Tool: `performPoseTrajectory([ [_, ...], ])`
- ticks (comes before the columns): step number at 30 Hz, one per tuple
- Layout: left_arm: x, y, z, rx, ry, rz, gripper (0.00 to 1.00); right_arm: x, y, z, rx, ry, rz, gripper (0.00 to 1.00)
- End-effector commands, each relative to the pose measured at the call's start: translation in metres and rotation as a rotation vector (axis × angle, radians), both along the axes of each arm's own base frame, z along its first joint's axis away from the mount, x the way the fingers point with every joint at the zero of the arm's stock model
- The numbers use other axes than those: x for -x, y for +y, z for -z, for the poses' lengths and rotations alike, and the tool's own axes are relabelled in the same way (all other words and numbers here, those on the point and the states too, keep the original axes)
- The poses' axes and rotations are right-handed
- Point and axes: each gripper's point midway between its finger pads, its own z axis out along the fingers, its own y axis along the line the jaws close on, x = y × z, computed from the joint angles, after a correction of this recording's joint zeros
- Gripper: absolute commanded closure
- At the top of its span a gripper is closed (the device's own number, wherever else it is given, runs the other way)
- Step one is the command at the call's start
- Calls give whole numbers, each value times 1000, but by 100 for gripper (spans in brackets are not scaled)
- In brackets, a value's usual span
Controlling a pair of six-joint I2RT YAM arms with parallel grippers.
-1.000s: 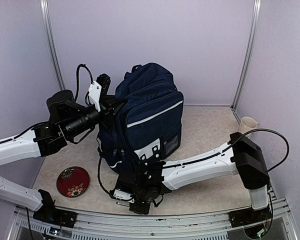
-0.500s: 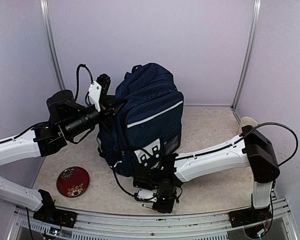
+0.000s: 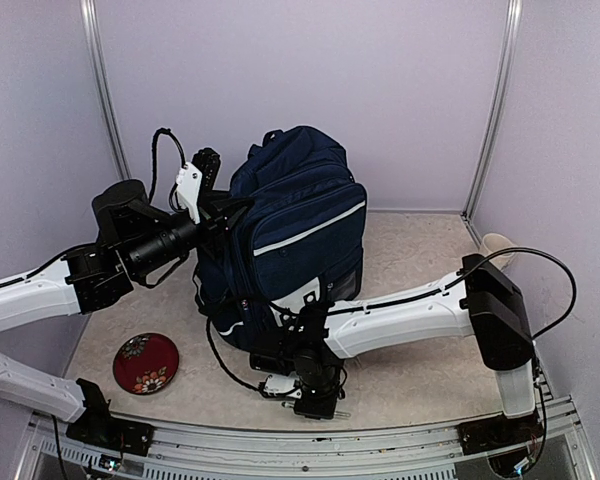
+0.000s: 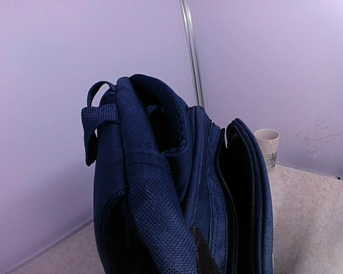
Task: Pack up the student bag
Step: Pick up the pen from the corner of the board.
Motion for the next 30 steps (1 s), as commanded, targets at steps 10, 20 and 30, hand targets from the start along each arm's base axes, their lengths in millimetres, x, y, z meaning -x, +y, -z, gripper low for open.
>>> performPoseTrajectory([
  [10,-8,13,-9,5,-21,-57,98,-5,29,-76,-316,-104,-107,100],
  [20,-7,16,-5,11,-13,-60,97,12,46,-257,-990,-139,-258,100],
  [30,-1,13,-2,19,1,-22,97,-97,20,-433,-1545,-569,-269,100],
])
